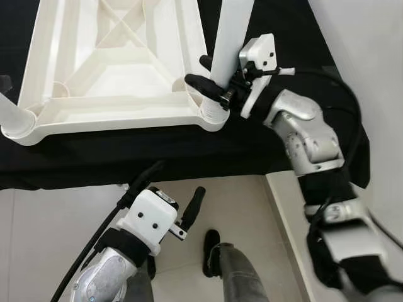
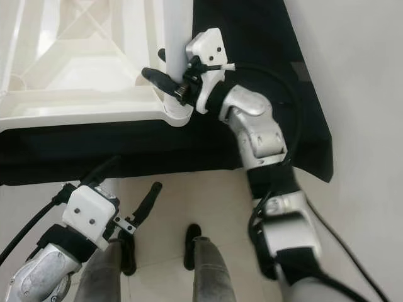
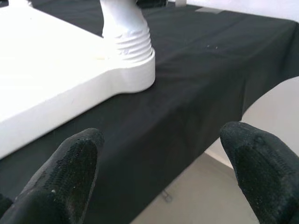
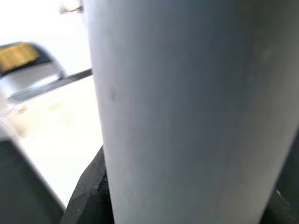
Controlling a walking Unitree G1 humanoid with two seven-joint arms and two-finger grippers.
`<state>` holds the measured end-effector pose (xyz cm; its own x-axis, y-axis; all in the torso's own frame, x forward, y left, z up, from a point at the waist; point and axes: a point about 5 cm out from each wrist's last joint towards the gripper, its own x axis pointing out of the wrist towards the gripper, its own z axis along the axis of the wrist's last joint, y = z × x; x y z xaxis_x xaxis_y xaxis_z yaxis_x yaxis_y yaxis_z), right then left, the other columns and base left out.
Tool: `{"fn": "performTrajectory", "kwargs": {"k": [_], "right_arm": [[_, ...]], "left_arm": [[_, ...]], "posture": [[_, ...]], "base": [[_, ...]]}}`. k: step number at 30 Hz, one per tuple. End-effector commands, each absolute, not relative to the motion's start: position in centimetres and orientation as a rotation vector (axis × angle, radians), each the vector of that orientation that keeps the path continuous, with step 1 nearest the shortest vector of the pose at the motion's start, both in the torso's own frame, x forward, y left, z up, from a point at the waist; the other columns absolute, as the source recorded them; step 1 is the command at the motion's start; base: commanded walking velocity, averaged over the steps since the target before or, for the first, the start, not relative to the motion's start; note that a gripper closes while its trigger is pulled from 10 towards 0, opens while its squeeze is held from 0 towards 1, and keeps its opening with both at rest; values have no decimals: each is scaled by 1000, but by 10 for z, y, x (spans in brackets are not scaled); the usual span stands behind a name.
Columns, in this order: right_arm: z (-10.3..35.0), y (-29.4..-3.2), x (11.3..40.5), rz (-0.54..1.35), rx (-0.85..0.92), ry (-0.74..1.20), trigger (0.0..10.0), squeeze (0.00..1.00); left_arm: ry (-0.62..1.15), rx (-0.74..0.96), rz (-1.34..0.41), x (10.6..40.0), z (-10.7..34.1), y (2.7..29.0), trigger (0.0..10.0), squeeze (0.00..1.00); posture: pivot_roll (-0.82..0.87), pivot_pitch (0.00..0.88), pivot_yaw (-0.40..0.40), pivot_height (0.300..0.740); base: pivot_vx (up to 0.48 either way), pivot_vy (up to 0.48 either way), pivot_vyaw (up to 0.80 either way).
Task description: Building children table
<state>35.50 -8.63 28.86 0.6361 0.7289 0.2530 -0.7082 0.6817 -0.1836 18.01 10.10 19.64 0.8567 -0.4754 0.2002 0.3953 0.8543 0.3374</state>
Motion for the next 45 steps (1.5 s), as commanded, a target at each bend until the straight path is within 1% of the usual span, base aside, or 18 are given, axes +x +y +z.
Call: {"fn": "performTrajectory", "kwargs": {"k": [1,9,11,14,19,21,26,30,32,34,37,39,40,41,42,43,44,45], "right_arm": [[240,-93,362,694,-47,-99,10000,0],[229,-75,344,550,-19,-141,10000,0],[225,-67,334,522,-28,-166,10000,0],[220,-56,320,522,-100,-222,10000,0],[207,-52,313,503,-137,-238,10000,0],[201,-55,312,462,-135,-233,10000,0],[200,-54,313,434,-141,-238,10000,0],[203,-47,312,482,-111,-244,10000,0],[210,-41,311,546,-83,-271,10000,0],[217,-38,310,633,11,-273,10000,0],[222,-38,310,670,61,-276,10000,0],[230,-37,310,755,184,-254,10000,0],[230,-37,310,755,184,-254,10000,0],[237,-38,307,865,204,-272,10000,0],[243,-40,303,1004,126,-320,10000,0],[243,-40,303,1004,126,-320,10000,0],[247,-45,299,1146,-16,-357,10000,0],[247,-45,299,1146,-16,-357,10000,0]], "left_arm": [[-275,296,-470,178,193,100,10000,0],[-282,304,-463,180,194,102,10000,0],[-285,306,-462,181,194,103,10000,0],[-289,308,-463,182,194,103,10000,0],[-294,309,-463,184,194,102,10000,0],[-297,310,-460,185,195,102,10000,0],[-302,313,-457,186,195,103,10000,0],[-305,312,-457,187,195,103,10000,0],[-310,312,-459,188,196,102,10000,0],[-312,313,-460,188,196,101,10000,0],[-312,314,-460,189,195,102,10000,0],[-314,315,-460,190,195,102,10000,0],[-314,315,-460,190,195,102,10000,0],[-315,316,-461,191,195,102,10000,0],[-318,317,-462,192,195,101,10000,0],[-318,317,-462,192,195,101,10000,0],[-320,317,-463,192,196,101,10000,0],[-320,317,-463,192,196,101,10000,0]], "posture": [[146,433,-112,740],[150,424,-108,740],[149,421,-106,740],[146,418,-105,740],[150,413,-106,740],[150,411,-105,740],[148,405,-105,740],[147,401,-105,740],[148,397,-107,740],[148,395,-108,740],[147,393,-109,740],[145,388,-111,740],[145,388,-111,740],[146,385,-112,740],[147,380,-111,740],[147,380,-111,740],[146,376,-111,740],[146,376,-111,740]], "base": [[0,0,0],[0,0,0],[0,0,0],[0,0,0],[0,0,0],[0,0,0],[0,0,0],[0,0,0],[0,0,0],[0,0,0],[0,0,0],[0,0,0],[0,0,0],[0,0,0],[0,0,0],[0,0,0],[0,0,0],[0,0,0]]}}
